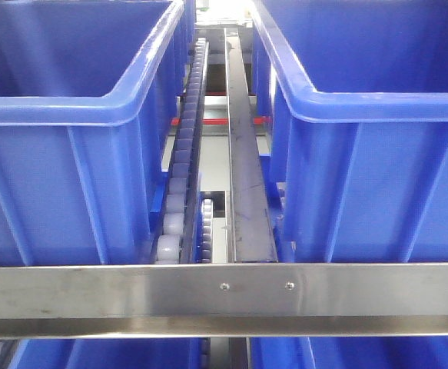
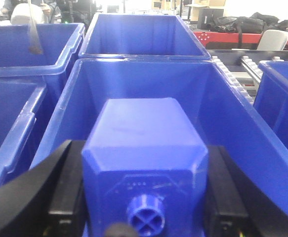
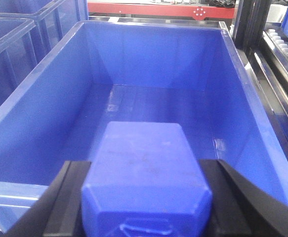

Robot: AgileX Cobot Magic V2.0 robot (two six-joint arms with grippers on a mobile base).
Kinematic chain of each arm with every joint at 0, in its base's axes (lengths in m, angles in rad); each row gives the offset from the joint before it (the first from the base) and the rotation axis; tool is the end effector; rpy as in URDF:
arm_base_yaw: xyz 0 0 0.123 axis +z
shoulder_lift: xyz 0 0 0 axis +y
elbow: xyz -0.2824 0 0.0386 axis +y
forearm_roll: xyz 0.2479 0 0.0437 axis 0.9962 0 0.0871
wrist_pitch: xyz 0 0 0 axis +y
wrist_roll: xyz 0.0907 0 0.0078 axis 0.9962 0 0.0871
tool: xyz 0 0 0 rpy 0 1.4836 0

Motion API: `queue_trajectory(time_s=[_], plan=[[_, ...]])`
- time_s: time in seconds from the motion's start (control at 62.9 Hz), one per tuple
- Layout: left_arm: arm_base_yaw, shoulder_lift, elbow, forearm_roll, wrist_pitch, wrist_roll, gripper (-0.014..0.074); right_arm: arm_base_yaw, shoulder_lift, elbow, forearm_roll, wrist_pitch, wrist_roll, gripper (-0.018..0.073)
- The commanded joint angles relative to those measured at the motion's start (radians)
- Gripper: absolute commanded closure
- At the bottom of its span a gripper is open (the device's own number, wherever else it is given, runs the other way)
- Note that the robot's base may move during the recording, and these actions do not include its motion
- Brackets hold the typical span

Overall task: Pick and sort blue part to right shelf
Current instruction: 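Open the left gripper to drop its blue part into a bin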

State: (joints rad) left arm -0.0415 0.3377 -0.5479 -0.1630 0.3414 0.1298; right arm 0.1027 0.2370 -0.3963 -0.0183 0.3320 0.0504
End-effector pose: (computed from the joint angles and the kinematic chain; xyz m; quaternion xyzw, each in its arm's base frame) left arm 0.0702 -0.0079 0.3437 0.0252 0.7206 -0.0422 0.6916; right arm 0.0628 0.0059 0.3014 -0.0236 0.7363 0.0437 0.6748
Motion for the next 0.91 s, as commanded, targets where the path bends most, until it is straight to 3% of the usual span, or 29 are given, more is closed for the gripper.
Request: queue_trajectory(time_s=[0.0,0.143,0.652,0.891], plan=[[-0.006,0.018,-0.029,-0.017,-0.095,0.001,0.0230,-0.005,0.034,-0.060,0.000,-0.095,-0.001,0.0151],[-0.008,0.092,-0.057,-0.017,-0.088,0.050,0.0230,-0.005,0.159,-0.143,0.002,-0.108,-0.001,0.0157],[-0.008,0.599,-0.249,-0.053,-0.108,0.050,0.0230,-0.005,0.750,-0.355,0.002,-0.362,-0.001,0.0157],[-0.008,0.747,-0.291,-0.060,-0.125,0.050,0.0227,-0.005,0.851,-0.362,0.002,-0.446,-0.001,0.0157]])
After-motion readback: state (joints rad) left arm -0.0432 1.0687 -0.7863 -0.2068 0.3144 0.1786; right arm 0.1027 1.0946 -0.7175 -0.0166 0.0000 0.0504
